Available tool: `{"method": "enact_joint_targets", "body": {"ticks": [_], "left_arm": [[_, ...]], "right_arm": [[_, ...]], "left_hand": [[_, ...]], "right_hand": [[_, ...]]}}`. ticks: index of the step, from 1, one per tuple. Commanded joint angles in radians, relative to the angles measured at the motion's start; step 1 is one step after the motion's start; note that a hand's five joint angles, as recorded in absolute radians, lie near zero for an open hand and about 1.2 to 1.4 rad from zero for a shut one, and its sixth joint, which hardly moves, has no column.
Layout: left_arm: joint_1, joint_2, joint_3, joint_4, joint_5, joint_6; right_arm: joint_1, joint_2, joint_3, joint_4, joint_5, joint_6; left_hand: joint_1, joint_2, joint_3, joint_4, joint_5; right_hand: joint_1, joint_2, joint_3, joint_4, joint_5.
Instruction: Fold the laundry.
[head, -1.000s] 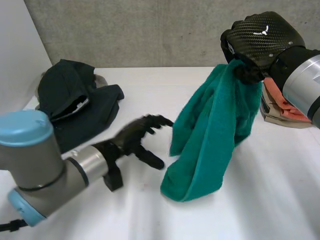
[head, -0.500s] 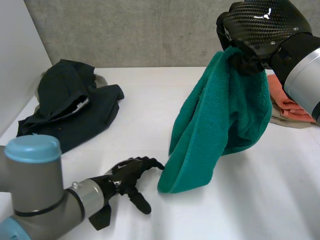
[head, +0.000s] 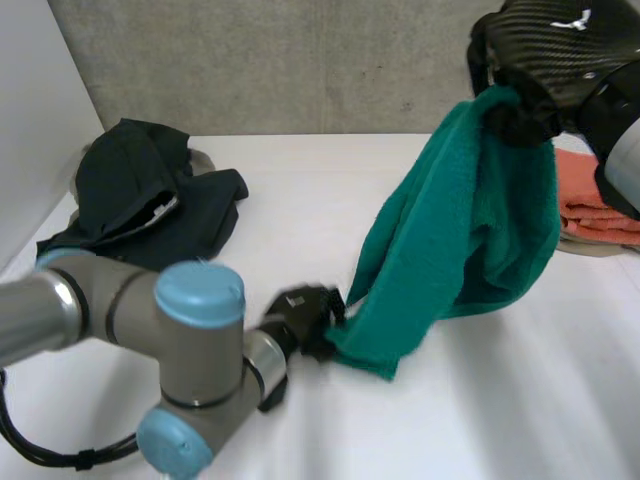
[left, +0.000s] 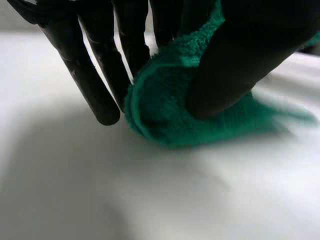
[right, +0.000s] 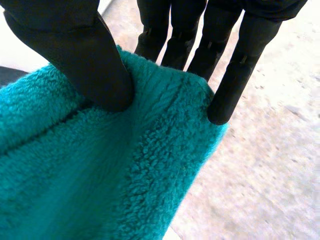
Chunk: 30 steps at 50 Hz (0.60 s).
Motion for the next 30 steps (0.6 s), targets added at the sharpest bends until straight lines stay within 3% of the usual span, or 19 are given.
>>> {"method": "enact_joint_targets", "body": {"ticks": [1, 7, 11, 15, 21, 25, 30], "left_arm": [[0.215, 0.313, -0.052, -0.034, 0.019, 0.001], [0.417, 0.595, -0.128, -0.060, 0.257, 0.070], [0.500, 0.699, -0.154, -0.129, 0.375, 0.107], [0.562, 0.727, -0.158, -0.200, 0.441, 0.153], [0.565, 0.625, -0.140, -0.237, 0.444, 0.277], [0.511, 0.467, -0.074, -0.206, 0.415, 0.395], [0.456, 0.232, 0.180, -0.169, 0.279, 0.515]], "right_arm": [[-0.190, 0.016, -0.012, 0.024, -0.079, -0.047], [-0.273, 0.070, -0.023, 0.122, -0.146, -0.136], [-0.278, 0.121, -0.012, 0.195, -0.148, -0.211], [-0.256, 0.189, 0.013, 0.223, -0.127, -0.314], [-0.201, 0.292, 0.030, 0.196, -0.079, -0.359], [-0.161, 0.390, -0.012, 0.052, -0.030, -0.334], [-0.135, 0.486, -0.102, -0.178, 0.099, -0.276]], "left_hand": [[0.254, 0.211, 0.452, 0.204, 0.236], [0.254, 0.211, 0.452, 0.204, 0.236], [0.254, 0.211, 0.452, 0.204, 0.236], [0.254, 0.211, 0.452, 0.204, 0.236], [0.254, 0.211, 0.452, 0.204, 0.236], [0.254, 0.211, 0.452, 0.204, 0.236], [0.254, 0.211, 0.452, 0.204, 0.236]], "right_hand": [[0.282, 0.222, 0.211, 0.199, 0.249], [0.282, 0.222, 0.211, 0.199, 0.249], [0.282, 0.222, 0.211, 0.199, 0.249], [0.282, 0.222, 0.211, 0.199, 0.249], [0.282, 0.222, 0.211, 0.199, 0.249], [0.282, 0.222, 0.211, 0.199, 0.249], [0.282, 0.222, 0.211, 0.199, 0.249]]}}
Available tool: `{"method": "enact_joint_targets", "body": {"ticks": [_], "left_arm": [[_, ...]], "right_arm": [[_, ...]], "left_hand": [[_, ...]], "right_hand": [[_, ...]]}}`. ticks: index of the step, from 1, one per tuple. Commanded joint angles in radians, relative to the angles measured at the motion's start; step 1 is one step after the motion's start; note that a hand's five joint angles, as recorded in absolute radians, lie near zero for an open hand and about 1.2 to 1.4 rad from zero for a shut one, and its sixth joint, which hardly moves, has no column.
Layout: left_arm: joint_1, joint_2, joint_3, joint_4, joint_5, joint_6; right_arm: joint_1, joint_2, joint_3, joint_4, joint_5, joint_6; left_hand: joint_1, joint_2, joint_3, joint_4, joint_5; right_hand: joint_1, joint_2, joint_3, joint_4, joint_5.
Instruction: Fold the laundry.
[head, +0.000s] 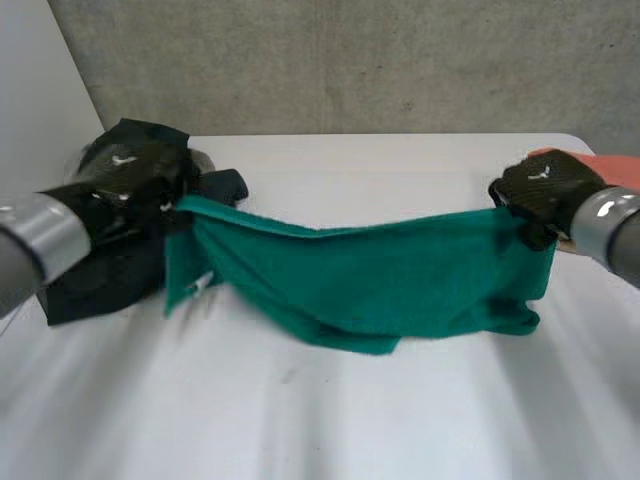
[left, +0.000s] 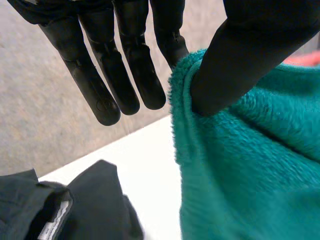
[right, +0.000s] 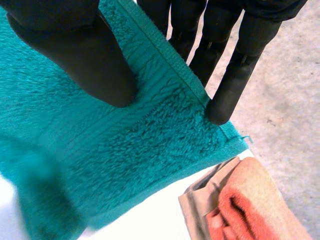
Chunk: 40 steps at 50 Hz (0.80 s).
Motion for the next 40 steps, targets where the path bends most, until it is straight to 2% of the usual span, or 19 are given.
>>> {"method": "enact_joint_targets", "body": {"ticks": [1, 4, 7, 8, 9, 13, 17, 20, 29, 34, 40], "left_arm": [[-0.083, -0.304, 0.304, 0.049, -0.162, 0.157], [-0.118, -0.387, 0.504, 0.090, -0.218, 0.171], [-0.132, -0.424, 0.639, 0.169, -0.254, 0.170], [-0.138, -0.425, 0.707, 0.231, -0.278, 0.161], [-0.143, -0.425, 0.730, 0.268, -0.291, 0.157], [-0.143, -0.379, 0.763, 0.431, -0.357, 0.121], [-0.137, -0.317, 0.704, 0.471, -0.371, 0.078], [-0.132, -0.265, 0.607, 0.448, -0.340, 0.062], [-0.120, -0.174, 0.237, 0.417, -0.222, 0.073], [-0.117, -0.171, 0.037, 0.413, -0.197, 0.113], [-0.120, -0.209, -0.167, 0.411, -0.156, 0.216]], "right_arm": [[0.055, 0.141, -0.134, -0.343, 0.170, 0.090], [0.072, 0.155, -0.178, -0.459, 0.174, 0.122], [0.088, 0.155, -0.211, -0.680, 0.163, 0.187], [0.089, 0.153, -0.211, -0.752, 0.161, 0.201], [0.089, 0.147, -0.211, -0.889, 0.163, 0.233], [0.085, 0.142, -0.195, -1.204, 0.183, 0.268], [0.071, 0.156, -0.206, -1.314, 0.197, 0.273], [0.068, 0.167, -0.218, -1.268, 0.194, 0.284], [0.063, 0.184, -0.131, -0.903, 0.103, 0.360], [0.054, 0.184, -0.013, -0.742, 0.056, 0.301], [0.042, 0.187, 0.137, -0.558, 0.025, 0.179]], "left_hand": [[0.254, 0.202, 0.452, 0.197, 0.227], [0.254, 0.202, 0.452, 0.197, 0.227], [0.254, 0.202, 0.452, 0.197, 0.227], [0.254, 0.202, 0.452, 0.197, 0.227], [0.254, 0.202, 0.452, 0.197, 0.227], [0.254, 0.202, 0.452, 0.197, 0.227], [0.254, 0.202, 0.452, 0.197, 0.227], [0.254, 0.202, 0.452, 0.197, 0.227], [0.254, 0.202, 0.452, 0.197, 0.227], [0.254, 0.202, 0.452, 0.197, 0.227], [0.254, 0.202, 0.452, 0.197, 0.227]], "right_hand": [[0.276, 0.221, 0.210, 0.199, 0.208], [0.276, 0.221, 0.210, 0.199, 0.208], [0.276, 0.221, 0.210, 0.199, 0.208], [0.276, 0.221, 0.210, 0.199, 0.208], [0.276, 0.221, 0.210, 0.199, 0.208], [0.276, 0.221, 0.210, 0.199, 0.208], [0.276, 0.221, 0.210, 0.199, 0.208], [0.276, 0.221, 0.210, 0.199, 0.208], [0.276, 0.221, 0.210, 0.199, 0.208], [0.276, 0.221, 0.210, 0.199, 0.208], [0.276, 0.221, 0.210, 0.199, 0.208]]}}
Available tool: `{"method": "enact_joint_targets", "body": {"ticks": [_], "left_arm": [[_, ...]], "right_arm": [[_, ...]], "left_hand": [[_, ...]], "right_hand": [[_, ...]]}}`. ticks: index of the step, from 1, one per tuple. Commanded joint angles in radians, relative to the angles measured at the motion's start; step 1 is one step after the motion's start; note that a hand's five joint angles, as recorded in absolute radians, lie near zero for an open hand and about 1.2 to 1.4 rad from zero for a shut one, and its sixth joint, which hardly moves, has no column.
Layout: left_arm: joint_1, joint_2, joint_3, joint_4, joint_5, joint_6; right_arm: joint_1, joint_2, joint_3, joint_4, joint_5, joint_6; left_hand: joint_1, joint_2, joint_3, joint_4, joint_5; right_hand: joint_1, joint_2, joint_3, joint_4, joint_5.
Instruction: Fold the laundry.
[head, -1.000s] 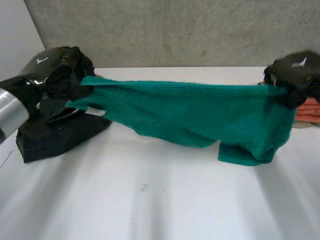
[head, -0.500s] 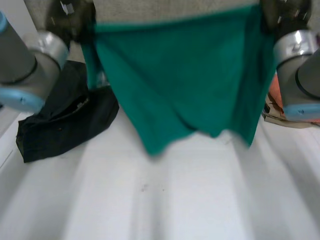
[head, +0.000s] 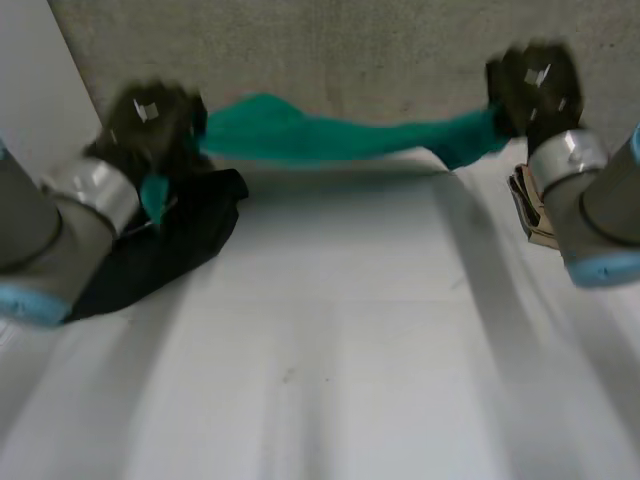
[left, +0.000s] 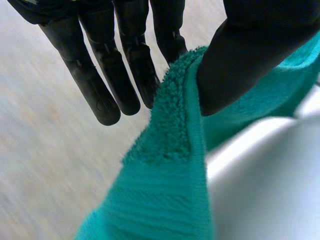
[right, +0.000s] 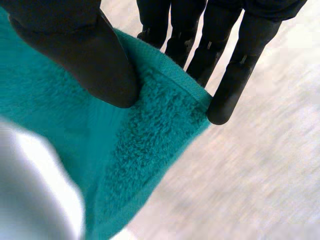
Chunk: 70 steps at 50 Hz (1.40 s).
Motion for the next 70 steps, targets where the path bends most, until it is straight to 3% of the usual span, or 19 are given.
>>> {"method": "enact_joint_targets", "body": {"ticks": [1, 10, 14, 20, 23, 24, 25, 31, 38, 46, 51, 65, 66, 70], "left_arm": [[0.000, -0.047, -0.255, -0.004, 0.044, 0.122], [0.069, -0.052, -0.388, -0.113, 0.064, 0.189], [0.080, -0.015, -0.406, -0.137, 0.105, 0.177], [0.066, 0.030, -0.423, -0.127, 0.148, 0.136], [0.057, 0.022, -0.417, -0.091, 0.144, 0.114], [0.058, 0.016, -0.416, -0.081, 0.139, 0.109], [0.061, 0.007, -0.411, -0.058, 0.130, 0.102], [0.095, -0.050, -0.388, -0.002, 0.092, 0.091], [0.173, -0.046, -0.390, -0.045, 0.088, 0.070], [0.255, 0.011, -0.442, -0.093, 0.188, 0.021], [0.261, -0.013, -0.442, -0.085, 0.220, 0.016], [0.242, -0.096, -0.423, -0.050, 0.201, 0.059], [0.239, -0.104, -0.419, -0.041, 0.199, 0.066], [0.236, -0.138, -0.384, 0.010, 0.182, 0.105]], "right_arm": [[-0.017, 0.000, 0.197, 0.245, -0.044, -0.150], [-0.094, -0.068, 0.323, 0.440, -0.074, -0.231], [-0.145, -0.077, 0.352, 0.437, -0.129, -0.227], [-0.178, -0.045, 0.358, 0.433, -0.169, -0.184], [-0.189, -0.036, 0.363, 0.440, -0.172, -0.150], [-0.192, -0.039, 0.367, 0.440, -0.173, -0.138], [-0.197, -0.042, 0.373, 0.437, -0.175, -0.129], [-0.215, -0.079, 0.409, 0.385, -0.178, -0.093], [-0.200, -0.063, 0.423, 0.379, -0.170, -0.087], [-0.182, -0.047, 0.424, 0.373, -0.169, -0.087], [-0.169, -0.047, 0.432, 0.368, -0.161, -0.087], [-0.174, -0.059, 0.453, 0.347, -0.147, -0.090], [-0.172, -0.060, 0.455, 0.347, -0.147, -0.090], [-0.172, -0.083, 0.458, 0.353, -0.141, -0.093]], "left_hand": [[0.254, 0.198, 0.452, 0.196, 0.227], [0.254, 0.198, 0.452, 0.196, 0.227], [0.254, 0.198, 0.452, 0.196, 0.227], [0.254, 0.198, 0.452, 0.196, 0.227], [0.254, 0.198, 0.452, 0.196, 0.227], [0.170, 0.114, 0.368, 0.112, 0.143], [-0.057, -0.113, 0.140, -0.115, -0.084], [-0.570, -0.626, -0.373, -0.628, -0.597], [-0.565, -0.620, -0.367, -0.623, -0.591], [-0.562, -0.618, -0.364, -0.620, -0.589], [-0.562, -0.618, -0.364, -0.620, -0.589], [-0.503, -0.559, -0.306, -0.561, -0.530], [-0.471, -0.527, -0.274, -0.529, -0.498], [0.253, 0.197, 0.450, 0.195, 0.226]], "right_hand": [[0.276, 0.221, 0.205, 0.198, 0.201], [0.276, 0.221, 0.205, 0.198, 0.201], [0.141, 0.087, 0.071, 0.064, 0.067], [0.129, 0.074, 0.058, 0.051, 0.054], [0.276, 0.221, 0.205, 0.198, 0.201], [0.276, 0.221, 0.205, 0.198, 0.201], [0.276, 0.221, 0.205, 0.198, 0.201], [0.276, 0.221, 0.205, 0.198, 0.201], [0.276, 0.221, 0.205, 0.198, 0.201], [0.276, 0.221, 0.205, 0.198, 0.201], [0.276, 0.221, 0.205, 0.198, 0.201], [0.276, 0.221, 0.205, 0.198, 0.201], [0.276, 0.221, 0.205, 0.198, 0.201], [0.276, 0.221, 0.205, 0.198, 0.201]]}}
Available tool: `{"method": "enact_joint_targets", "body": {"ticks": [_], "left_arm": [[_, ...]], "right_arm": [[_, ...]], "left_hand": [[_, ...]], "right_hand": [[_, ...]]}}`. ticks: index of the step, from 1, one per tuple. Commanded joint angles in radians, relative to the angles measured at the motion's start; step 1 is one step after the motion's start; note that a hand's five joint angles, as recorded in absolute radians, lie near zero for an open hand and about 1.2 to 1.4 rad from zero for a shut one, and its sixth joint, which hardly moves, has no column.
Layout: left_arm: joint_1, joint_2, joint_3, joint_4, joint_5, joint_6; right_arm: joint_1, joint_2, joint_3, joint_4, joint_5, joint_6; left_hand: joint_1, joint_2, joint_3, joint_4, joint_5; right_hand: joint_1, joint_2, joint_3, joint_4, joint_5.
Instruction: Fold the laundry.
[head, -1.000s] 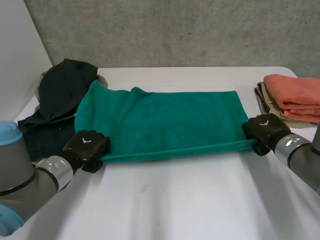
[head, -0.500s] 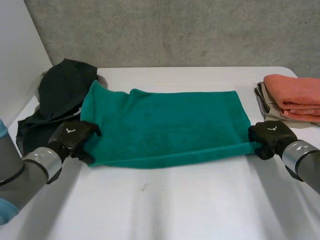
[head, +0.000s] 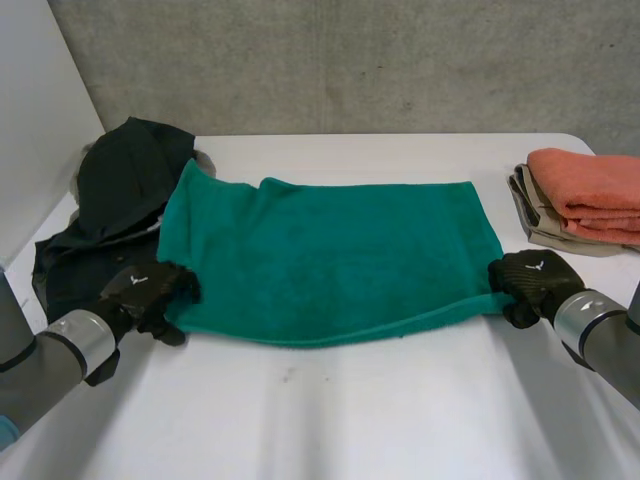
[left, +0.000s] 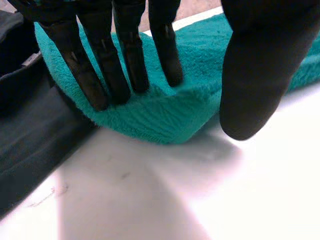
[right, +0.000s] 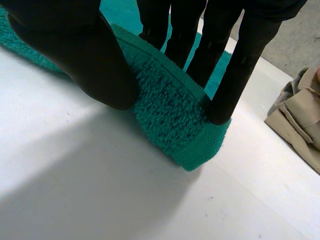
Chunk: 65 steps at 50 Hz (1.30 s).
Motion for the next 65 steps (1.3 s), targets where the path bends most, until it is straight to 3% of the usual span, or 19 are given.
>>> {"method": "enact_joint_targets", "body": {"ticks": [1, 5, 7, 13, 15, 17, 18, 23, 28, 38, 47, 57, 64, 65], "left_arm": [[-0.004, -0.039, 0.044, 0.063, -0.036, 0.060], [-0.008, 0.046, 0.018, 0.006, -0.057, 0.060], [-0.010, 0.105, 0.000, -0.036, -0.046, 0.065], [-0.039, 0.282, -0.069, -0.384, 0.034, 0.144], [-0.044, 0.321, -0.089, -0.563, 0.034, 0.242], [-0.039, 0.338, -0.098, -0.680, 0.028, 0.339], [-0.030, 0.343, -0.106, -0.788, 0.019, 0.441], [0.013, 0.328, -0.105, -0.972, -0.003, 0.690], [-0.011, 0.265, -0.033, -0.897, -0.011, 0.735], [-0.122, 0.127, 0.185, -0.564, -0.046, 0.567], [-0.211, -0.074, 0.389, -0.210, -0.058, 0.484], [-0.260, -0.371, 0.748, -0.216, -0.225, 0.502], [-0.278, -0.494, 0.912, -0.199, -0.228, 0.494], [-0.281, -0.499, 0.916, -0.199, -0.227, 0.491]], "right_arm": [[-0.001, -0.034, 0.006, 0.009, 0.010, -0.007], [-0.001, -0.109, 0.024, 0.050, 0.018, -0.042], [0.003, -0.160, 0.038, 0.124, 0.015, -0.131], [-0.007, -0.256, 0.121, 0.476, 0.052, -0.523], [-0.023, -0.291, 0.159, 0.599, 0.099, -0.658], [-0.027, -0.313, 0.176, 0.627, 0.116, -0.715], [-0.027, -0.322, 0.184, 0.624, 0.116, -0.729], [-0.017, -0.333, 0.181, 0.595, 0.116, -0.708], [-0.020, -0.293, 0.130, 0.567, 0.116, -0.659], [0.016, -0.187, -0.023, 0.316, 0.145, -0.412], [0.084, -0.026, -0.149, 0.077, 0.225, -0.330], [0.147, 0.239, -0.367, -0.135, 0.346, -0.327], [0.177, 0.388, -0.511, -0.220, 0.412, -0.330], [0.180, 0.403, -0.528, -0.226, 0.417, -0.332]], "left_hand": [[0.669, 0.680, 0.691, 0.693, 0.693], [0.669, 0.680, 0.691, 0.693, 0.693], [0.669, 0.680, 0.691, 0.693, 0.693], [0.669, 0.680, 0.691, 0.693, 0.693], [0.669, 0.680, 0.691, 0.693, 0.693], [0.669, 0.680, 0.691, 0.693, 0.693], [0.669, 0.680, 0.691, 0.693, 0.693], [0.669, 0.680, 0.691, 0.693, 0.693], [0.669, 0.680, 0.691, 0.693, 0.693], [0.669, 0.680, 0.691, 0.693, 0.693], [0.669, 0.680, 0.691, 0.693, 0.693], [0.669, 0.680, 0.691, 0.693, 0.693], [0.669, 0.680, 0.691, 0.693, 0.693], [0.559, 0.570, 0.581, 0.582, 0.583]], "right_hand": [[0.266, 0.213, 0.208, 0.194, 0.220], [0.266, 0.213, 0.208, 0.194, 0.220], [0.266, 0.213, 0.208, 0.194, 0.220], [0.266, 0.213, 0.208, 0.194, 0.220], [0.266, 0.213, 0.208, 0.194, 0.220], [0.266, 0.213, 0.208, 0.194, 0.220], [0.266, 0.213, 0.208, 0.194, 0.220], [0.266, 0.213, 0.208, 0.194, 0.220], [0.266, 0.213, 0.208, 0.194, 0.220], [0.266, 0.213, 0.208, 0.194, 0.220], [0.266, 0.213, 0.208, 0.194, 0.220], [0.266, 0.213, 0.208, 0.194, 0.220], [0.266, 0.213, 0.208, 0.194, 0.220], [0.036, -0.017, -0.022, -0.036, -0.010]]}}
